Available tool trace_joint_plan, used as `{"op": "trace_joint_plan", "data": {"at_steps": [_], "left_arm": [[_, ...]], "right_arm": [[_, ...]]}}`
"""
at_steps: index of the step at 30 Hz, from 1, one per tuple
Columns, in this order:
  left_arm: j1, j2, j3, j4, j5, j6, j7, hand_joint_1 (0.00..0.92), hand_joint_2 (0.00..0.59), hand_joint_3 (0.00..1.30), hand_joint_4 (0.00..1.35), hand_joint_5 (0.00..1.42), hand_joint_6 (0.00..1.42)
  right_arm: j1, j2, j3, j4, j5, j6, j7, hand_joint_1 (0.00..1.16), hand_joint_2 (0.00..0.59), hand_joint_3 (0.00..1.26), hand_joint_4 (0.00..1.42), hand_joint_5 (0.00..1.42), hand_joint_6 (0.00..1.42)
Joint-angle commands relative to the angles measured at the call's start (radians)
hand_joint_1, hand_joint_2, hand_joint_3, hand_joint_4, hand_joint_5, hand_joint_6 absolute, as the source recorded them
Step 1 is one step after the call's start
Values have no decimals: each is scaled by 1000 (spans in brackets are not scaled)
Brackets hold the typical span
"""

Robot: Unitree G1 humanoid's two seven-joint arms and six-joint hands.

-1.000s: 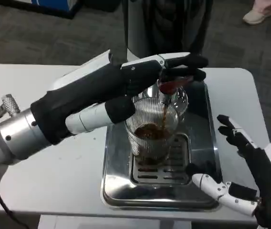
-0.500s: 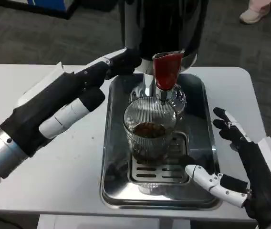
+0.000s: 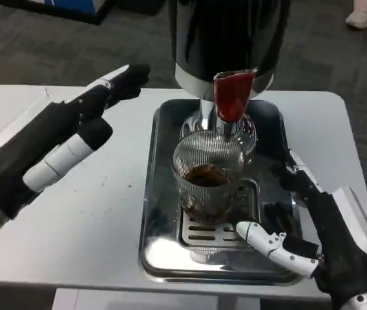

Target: Grasp the cup under the faucet to collect the drink, then remove the cup.

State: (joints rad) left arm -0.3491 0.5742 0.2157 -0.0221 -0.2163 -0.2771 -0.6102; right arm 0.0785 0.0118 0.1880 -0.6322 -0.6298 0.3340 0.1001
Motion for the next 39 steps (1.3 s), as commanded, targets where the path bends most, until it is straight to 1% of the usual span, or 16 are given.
{"op": "trace_joint_plan", "data": {"at_steps": [1,8,16,20,26,28,33,39], "left_arm": [[61,40,25,-30,56,-26,16,0,34,99,41,55,0],[151,45,58,-18,102,-49,49,0,33,101,24,42,0],[226,46,49,-8,155,-94,72,0,33,101,24,41,0],[253,43,53,6,160,-104,79,0,33,103,23,41,0],[267,49,60,36,150,-112,74,0,29,105,23,41,0],[268,49,58,44,152,-120,73,0,27,104,23,40,0],[260,56,45,83,167,-150,71,0,7,69,1,34,0],[244,57,36,133,160,-179,67,0,8,45,0,29,0]], "right_arm": [[0,0,9,19,23,-22,-28,627,212,72,151,157,145],[-9,2,18,46,45,-42,-65,636,205,72,151,158,157],[-16,1,21,74,64,-69,-109,640,204,72,160,169,176],[-25,1,24,107,80,-97,-138,641,204,64,161,172,185],[-40,5,33,161,103,-140,-166,637,198,62,161,172,190],[-47,8,38,179,109,-153,-173,639,186,54,161,172,196],[-63,17,52,217,121,-176,-193,640,183,50,155,172,197],[-78,18,59,251,124,-196,-204,649,174,34,139,158,200]]}}
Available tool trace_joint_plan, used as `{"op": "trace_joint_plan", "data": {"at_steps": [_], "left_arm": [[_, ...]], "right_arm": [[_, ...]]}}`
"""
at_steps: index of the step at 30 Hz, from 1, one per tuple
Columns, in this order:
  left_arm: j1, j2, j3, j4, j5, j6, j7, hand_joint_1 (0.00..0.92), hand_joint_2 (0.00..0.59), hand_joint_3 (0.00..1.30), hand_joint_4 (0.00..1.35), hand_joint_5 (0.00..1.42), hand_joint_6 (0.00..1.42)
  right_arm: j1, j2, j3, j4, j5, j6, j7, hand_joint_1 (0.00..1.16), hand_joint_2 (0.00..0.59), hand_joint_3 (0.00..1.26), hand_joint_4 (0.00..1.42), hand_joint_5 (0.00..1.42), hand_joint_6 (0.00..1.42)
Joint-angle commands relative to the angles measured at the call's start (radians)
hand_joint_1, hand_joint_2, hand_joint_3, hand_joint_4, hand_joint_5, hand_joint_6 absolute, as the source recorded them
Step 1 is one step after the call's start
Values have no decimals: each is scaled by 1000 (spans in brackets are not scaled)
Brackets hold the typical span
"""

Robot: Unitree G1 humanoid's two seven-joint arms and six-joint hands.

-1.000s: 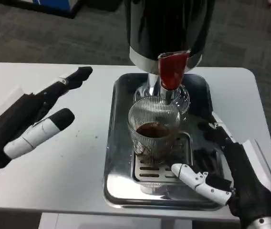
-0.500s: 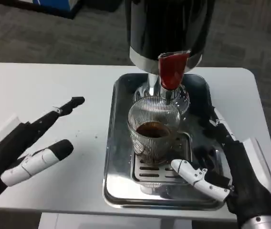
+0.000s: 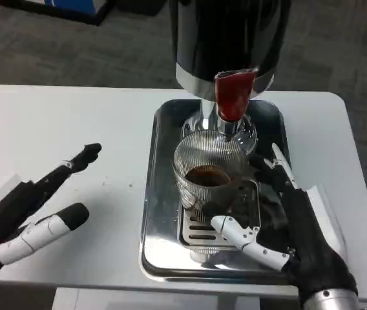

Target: Grasp the cup under the faucet to collect the drink, then remove the cup.

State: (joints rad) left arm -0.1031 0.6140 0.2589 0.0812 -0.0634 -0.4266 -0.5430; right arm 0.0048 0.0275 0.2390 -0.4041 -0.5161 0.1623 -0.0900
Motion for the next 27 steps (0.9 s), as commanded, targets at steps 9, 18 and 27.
{"op": "trace_joint_plan", "data": {"at_steps": [9,18,27], "left_arm": [[-7,4,-8,44,0,-46,11,0,12,42,0,28,0],[-21,2,-9,34,-2,-35,15,0,19,46,0,28,0],[-23,3,-9,20,-4,-26,16,0,20,50,0,28,0]], "right_arm": [[-42,11,21,90,17,-62,-41,662,157,28,139,158,200],[-56,20,35,121,24,-81,-59,666,157,6,129,140,200],[-94,24,23,186,42,-114,-95,688,153,0,95,77,163]]}}
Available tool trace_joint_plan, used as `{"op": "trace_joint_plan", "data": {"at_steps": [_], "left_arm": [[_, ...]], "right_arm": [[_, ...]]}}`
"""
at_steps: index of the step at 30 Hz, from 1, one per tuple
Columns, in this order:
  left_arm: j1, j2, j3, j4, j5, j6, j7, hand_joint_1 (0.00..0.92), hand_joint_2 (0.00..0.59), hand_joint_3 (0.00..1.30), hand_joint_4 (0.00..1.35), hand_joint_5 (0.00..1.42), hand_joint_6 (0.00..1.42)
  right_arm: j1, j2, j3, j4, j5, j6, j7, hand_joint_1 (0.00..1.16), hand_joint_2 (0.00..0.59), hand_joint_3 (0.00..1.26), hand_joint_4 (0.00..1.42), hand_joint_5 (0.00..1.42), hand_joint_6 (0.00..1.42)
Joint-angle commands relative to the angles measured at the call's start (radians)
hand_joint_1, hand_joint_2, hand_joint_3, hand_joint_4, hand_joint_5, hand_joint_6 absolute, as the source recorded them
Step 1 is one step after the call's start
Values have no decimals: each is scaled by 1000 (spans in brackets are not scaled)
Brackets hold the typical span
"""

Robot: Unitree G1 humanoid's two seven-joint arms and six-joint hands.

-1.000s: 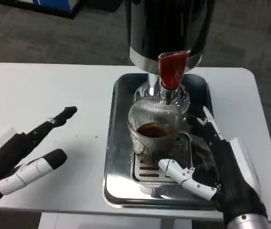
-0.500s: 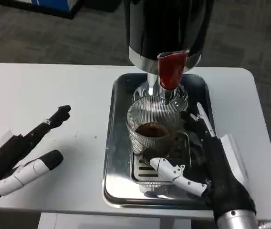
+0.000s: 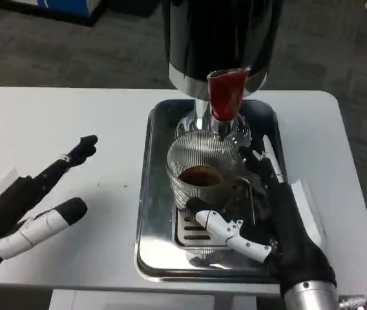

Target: Grasp the cup under the faucet to collect the drink, then remove the cup.

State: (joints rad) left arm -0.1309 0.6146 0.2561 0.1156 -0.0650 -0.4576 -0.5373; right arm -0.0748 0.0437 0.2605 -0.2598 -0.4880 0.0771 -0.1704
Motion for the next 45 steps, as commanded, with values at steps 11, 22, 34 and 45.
{"op": "trace_joint_plan", "data": {"at_steps": [11,22,34,45], "left_arm": [[7,2,-13,-24,1,13,13,0,23,61,0,28,0],[3,2,-18,-20,4,16,12,0,24,71,0,28,0],[-5,9,-35,-26,14,26,19,0,24,73,0,28,0],[2,13,-36,-37,21,36,23,0,24,73,0,28,0]], "right_arm": [[-25,16,-6,85,33,-95,-59,705,149,0,90,85,161],[3,33,-6,80,46,-173,-119,735,145,2,141,167,248],[43,35,-9,118,100,-244,-139,737,144,12,151,186,284],[-13,42,-4,225,121,-308,-156,745,138,12,151,196,291]]}}
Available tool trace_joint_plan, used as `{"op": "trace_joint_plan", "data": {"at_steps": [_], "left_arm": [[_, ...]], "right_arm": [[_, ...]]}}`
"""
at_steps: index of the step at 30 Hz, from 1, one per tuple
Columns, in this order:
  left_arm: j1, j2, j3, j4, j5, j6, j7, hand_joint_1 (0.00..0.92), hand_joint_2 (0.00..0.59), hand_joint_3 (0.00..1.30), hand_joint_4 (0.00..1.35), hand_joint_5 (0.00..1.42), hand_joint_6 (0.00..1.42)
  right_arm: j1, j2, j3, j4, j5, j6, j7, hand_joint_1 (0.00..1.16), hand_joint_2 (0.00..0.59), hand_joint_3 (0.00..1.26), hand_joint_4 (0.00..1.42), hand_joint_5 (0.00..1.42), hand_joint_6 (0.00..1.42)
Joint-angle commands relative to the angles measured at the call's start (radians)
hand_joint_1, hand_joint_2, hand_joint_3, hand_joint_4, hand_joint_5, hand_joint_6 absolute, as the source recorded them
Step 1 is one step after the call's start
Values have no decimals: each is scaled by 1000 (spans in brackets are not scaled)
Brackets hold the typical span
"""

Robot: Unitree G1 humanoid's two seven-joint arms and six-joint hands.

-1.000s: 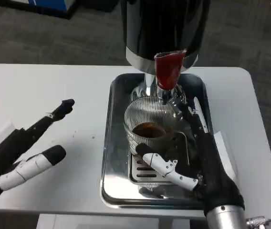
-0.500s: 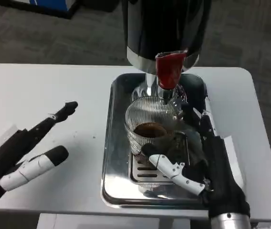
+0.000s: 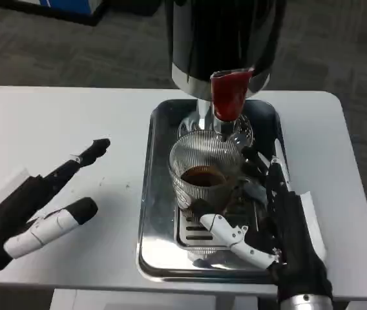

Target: Grasp the cup under the faucet to collect the drink, then remove the cup.

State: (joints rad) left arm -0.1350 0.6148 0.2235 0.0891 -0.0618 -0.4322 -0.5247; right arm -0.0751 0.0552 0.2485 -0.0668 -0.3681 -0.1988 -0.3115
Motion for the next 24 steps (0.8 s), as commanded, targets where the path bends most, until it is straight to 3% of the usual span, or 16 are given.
{"op": "trace_joint_plan", "data": {"at_steps": [1,15,24], "left_arm": [[8,12,-4,-11,18,11,10,0,24,73,0,28,0],[8,4,-7,-4,31,8,11,0,24,82,1,28,0],[0,5,-10,8,34,4,14,0,18,83,1,28,0]], "right_arm": [[-18,31,8,41,2,-35,-15,745,138,12,151,196,292],[-132,19,-5,165,16,-58,-2,747,136,0,130,173,278],[-170,19,-3,197,14,-48,15,747,136,0,136,155,260]]}}
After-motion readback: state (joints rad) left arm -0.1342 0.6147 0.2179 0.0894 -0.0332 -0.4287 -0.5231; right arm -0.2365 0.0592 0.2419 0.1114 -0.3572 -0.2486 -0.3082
